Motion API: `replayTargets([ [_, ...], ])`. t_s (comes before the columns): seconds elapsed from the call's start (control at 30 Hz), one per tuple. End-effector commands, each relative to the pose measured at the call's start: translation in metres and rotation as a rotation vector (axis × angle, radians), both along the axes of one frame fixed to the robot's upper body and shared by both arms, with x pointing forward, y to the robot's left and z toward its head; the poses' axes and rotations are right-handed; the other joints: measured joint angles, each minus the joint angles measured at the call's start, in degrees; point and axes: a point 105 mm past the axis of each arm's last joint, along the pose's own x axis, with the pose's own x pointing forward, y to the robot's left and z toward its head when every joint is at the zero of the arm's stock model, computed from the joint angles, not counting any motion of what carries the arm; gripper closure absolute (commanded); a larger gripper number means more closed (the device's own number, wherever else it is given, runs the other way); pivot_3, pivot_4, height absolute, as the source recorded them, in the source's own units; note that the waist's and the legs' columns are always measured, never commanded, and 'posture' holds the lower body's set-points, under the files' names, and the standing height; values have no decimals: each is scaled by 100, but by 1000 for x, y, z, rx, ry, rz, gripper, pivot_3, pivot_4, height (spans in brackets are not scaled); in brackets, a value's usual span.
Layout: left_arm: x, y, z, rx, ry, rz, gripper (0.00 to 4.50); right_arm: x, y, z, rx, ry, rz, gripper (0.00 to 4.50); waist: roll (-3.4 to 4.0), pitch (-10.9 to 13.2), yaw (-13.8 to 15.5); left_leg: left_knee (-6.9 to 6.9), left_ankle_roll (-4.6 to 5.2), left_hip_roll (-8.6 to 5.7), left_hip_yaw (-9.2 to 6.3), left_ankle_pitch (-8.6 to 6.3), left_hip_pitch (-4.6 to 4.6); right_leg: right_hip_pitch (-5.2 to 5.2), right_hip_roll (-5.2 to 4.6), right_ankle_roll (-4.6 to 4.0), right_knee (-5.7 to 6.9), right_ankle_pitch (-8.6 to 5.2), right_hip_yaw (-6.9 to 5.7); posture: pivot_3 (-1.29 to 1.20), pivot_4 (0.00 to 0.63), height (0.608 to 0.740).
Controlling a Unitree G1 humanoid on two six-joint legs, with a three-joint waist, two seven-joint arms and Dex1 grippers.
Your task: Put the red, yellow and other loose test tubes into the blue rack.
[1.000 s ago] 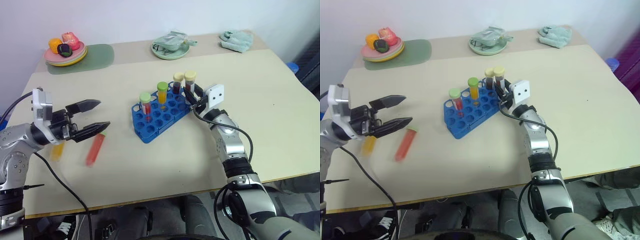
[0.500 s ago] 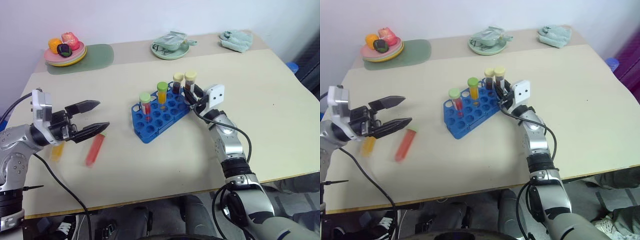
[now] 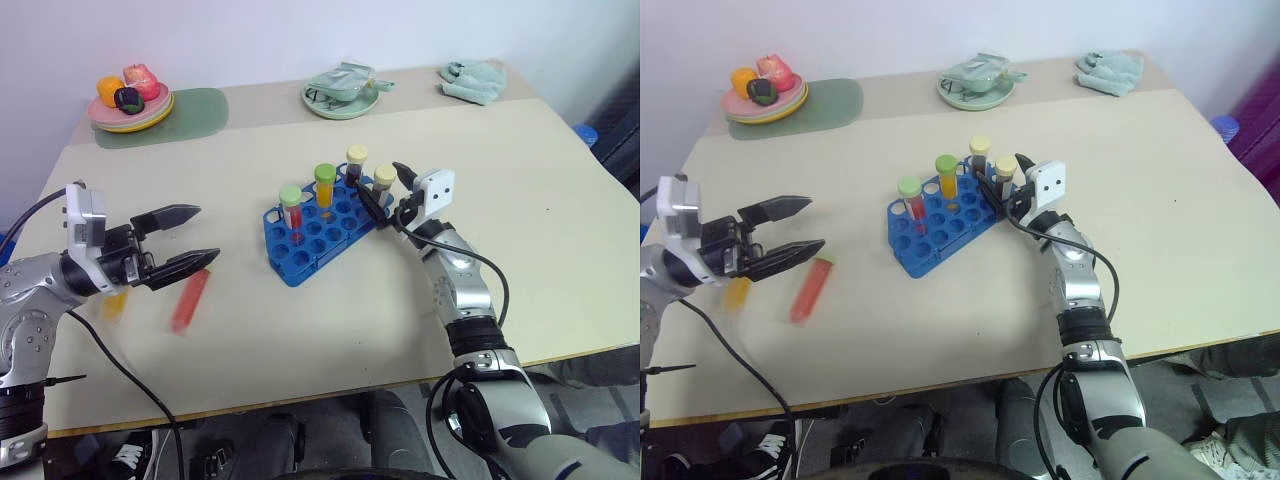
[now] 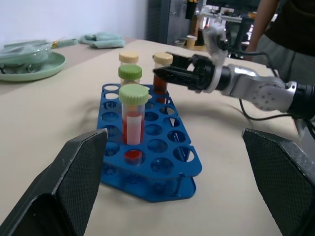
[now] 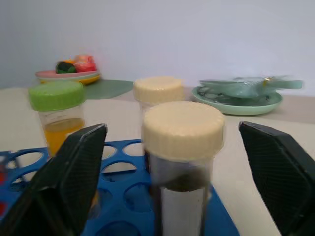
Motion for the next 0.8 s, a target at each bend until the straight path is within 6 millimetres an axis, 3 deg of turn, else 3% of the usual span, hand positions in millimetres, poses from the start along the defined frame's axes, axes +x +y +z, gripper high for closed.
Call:
replayTargets([
  [0.03, -6, 10, 14, 48, -30, 46, 0, -23, -13, 18, -47, -40, 121, 21, 0, 0, 12, 0, 0, 0, 0, 0, 0, 0, 0, 0, 0, 0, 0, 0, 150, 740],
  [0.27, -14, 33, 8, 142, 153, 187, 0, -82, -67, 41, -303, 92, 343, 21, 11, 6, 57, 0, 7, -1, 7, -4, -1, 3, -2, 0, -2, 0, 1, 0, 150, 740],
  [0.37, -12, 42, 12, 241, 90, 266, 0, -104, -62, 63, -370, 107, 490, 21, 10, 6, 36, -3, 10, 7, 14, -6, 10, 10, 3, 0, -4, -1, 2, 0, 150, 740],
  [0.43, 0, 61, 14, 302, 128, 424, 0, -115, -53, 75, -423, 119, 586, 21, 8, 8, 35, -8, 11, 13, 19, -7, 26, 24, 5, 0, -12, -1, 2, 0, 150, 740],
  [0.5, 10, 82, 15, 313, 211, 604, 0, -119, -48, 80, -468, 127, 640, 21, 7, 8, 63, -7, 13, 12, 20, -7, 29, 27, 4, 0, -11, -1, 3, 0, 150, 740],
  [0.6, 13, 95, 16, 377, 342, 732, 0, -114, -44, 83, -471, 132, 663, 21, 2, 8, 111, -7, 19, 12, 22, -11, 40, 40, 4, 1, -9, -1, 3, 0, 150, 740],
  [0.8, 10, 118, 10, 504, 598, 858, 0, -112, -44, 77, -498, 146, 700, 21, -5, 13, 194, -8, 27, 1, 27, -16, 31, 26, -6, 1, -6, -1, 0, 0, 150, 740],
])
